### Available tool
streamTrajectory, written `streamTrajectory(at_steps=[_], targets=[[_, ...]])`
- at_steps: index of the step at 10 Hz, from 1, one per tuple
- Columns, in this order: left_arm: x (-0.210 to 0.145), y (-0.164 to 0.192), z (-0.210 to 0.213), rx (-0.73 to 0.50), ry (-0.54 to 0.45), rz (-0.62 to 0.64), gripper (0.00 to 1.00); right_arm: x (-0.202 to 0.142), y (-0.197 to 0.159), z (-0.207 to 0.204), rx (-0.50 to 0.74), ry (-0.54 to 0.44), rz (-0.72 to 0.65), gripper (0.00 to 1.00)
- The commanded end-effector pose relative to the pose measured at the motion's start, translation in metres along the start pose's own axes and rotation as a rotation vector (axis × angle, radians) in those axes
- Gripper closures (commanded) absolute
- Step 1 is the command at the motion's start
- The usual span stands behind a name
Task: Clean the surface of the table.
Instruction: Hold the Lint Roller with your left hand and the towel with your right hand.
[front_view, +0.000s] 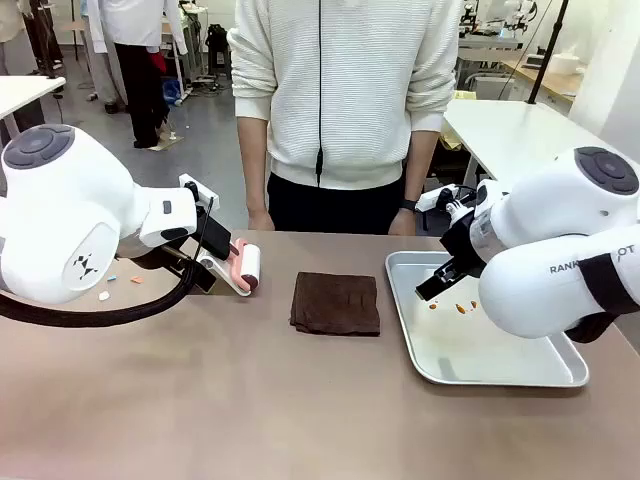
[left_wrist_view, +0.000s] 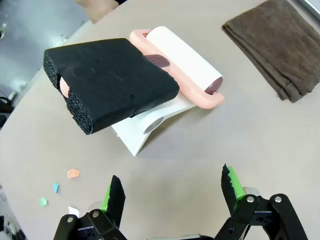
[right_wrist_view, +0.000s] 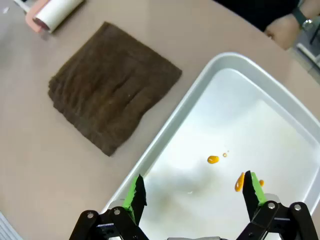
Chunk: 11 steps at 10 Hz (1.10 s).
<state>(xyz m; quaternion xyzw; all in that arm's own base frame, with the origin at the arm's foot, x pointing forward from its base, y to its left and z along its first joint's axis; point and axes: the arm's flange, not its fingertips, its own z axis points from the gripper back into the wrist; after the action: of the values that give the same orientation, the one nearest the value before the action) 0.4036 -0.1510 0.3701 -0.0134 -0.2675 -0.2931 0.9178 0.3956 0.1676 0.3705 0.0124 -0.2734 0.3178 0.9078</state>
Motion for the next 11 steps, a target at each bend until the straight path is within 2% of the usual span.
streamTrajectory(at_steps=[1,11], targets=[[0.0000,0.0000,0.0000,0.000,0.000,0.000,0.00,0.0000,0.0000,0.0001,0.000,0.000,0.000,0.00],[0.0000,0.0000,0.0000,0.000,0.000,0.000,0.00,0.0000,0.0000,0.0001,0.000,0.000,0.000,0.00]])
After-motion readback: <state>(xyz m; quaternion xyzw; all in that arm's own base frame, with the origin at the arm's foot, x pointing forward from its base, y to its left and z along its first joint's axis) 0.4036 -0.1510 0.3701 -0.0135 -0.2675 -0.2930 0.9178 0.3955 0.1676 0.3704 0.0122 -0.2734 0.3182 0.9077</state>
